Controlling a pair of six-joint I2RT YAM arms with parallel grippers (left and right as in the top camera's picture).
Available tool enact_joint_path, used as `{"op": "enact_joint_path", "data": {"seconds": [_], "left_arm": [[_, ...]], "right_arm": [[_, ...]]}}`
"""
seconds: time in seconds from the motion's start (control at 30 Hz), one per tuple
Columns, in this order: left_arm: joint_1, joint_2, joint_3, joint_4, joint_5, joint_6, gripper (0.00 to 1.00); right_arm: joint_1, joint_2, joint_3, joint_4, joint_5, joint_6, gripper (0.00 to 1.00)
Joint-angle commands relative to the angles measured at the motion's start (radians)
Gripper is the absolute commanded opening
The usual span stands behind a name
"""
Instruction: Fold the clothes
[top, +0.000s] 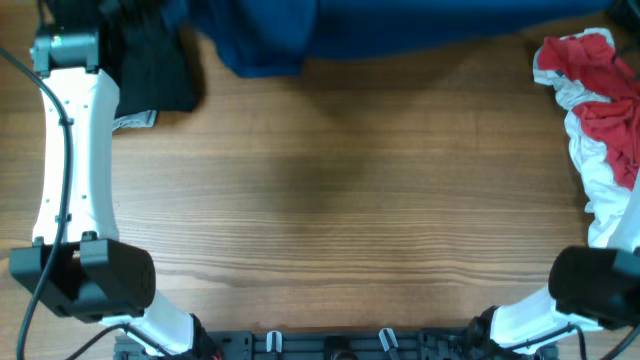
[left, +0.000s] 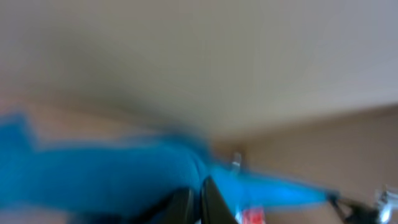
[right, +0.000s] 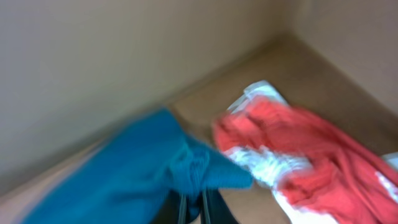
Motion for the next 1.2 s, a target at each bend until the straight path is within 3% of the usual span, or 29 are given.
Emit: {"op": "enact_joint_path", "data": {"seconds": [0.0,0.07,0.17,0.47,0.67,0.8,1.0,1.17], "left_arm": [[-0.017,0.011,-0.003,-0.415,0.044,0.361,0.04],[-0.025,0.017,-0.007,-0.637,-0.022,0.431,0.04],[-0.044,0.017,-0.037,-0.845,-0.179,0.457,0.04],[-0.048,0.003,-0.041,-0.830,-0.197,0.455,0.04],[-0.089,0.003,-0.102,-1.029,-0.230,0.459,0.04],[-0.146,0.002,-0.280,-1.022,-0.316,0.369,0.04],[-0.156,-0.039,-0.544,-0.933,-0.518,0.168,0.04],[-0.155,-0.095,-0.580,-0.768,-0.465,0.189,0.04]], "right_arm": [[-0.012,0.099,-0.002,-0.166,0.132,-0.141,0.04],[-0.012,0.153,-0.002,-0.305,0.190,-0.141,0.04],[-0.015,0.210,-0.002,-0.431,0.213,-0.099,0.04],[-0.014,0.163,-0.002,-0.436,0.090,-0.134,0.04],[-0.014,0.163,-0.002,-0.668,0.131,-0.105,0.04],[-0.014,0.163,-0.060,-0.699,0.129,-0.081,0.04],[-0.040,0.162,-0.353,-0.566,0.138,-0.063,0.04],[-0.061,0.121,-0.391,-0.480,0.063,-0.106,0.04]]}}
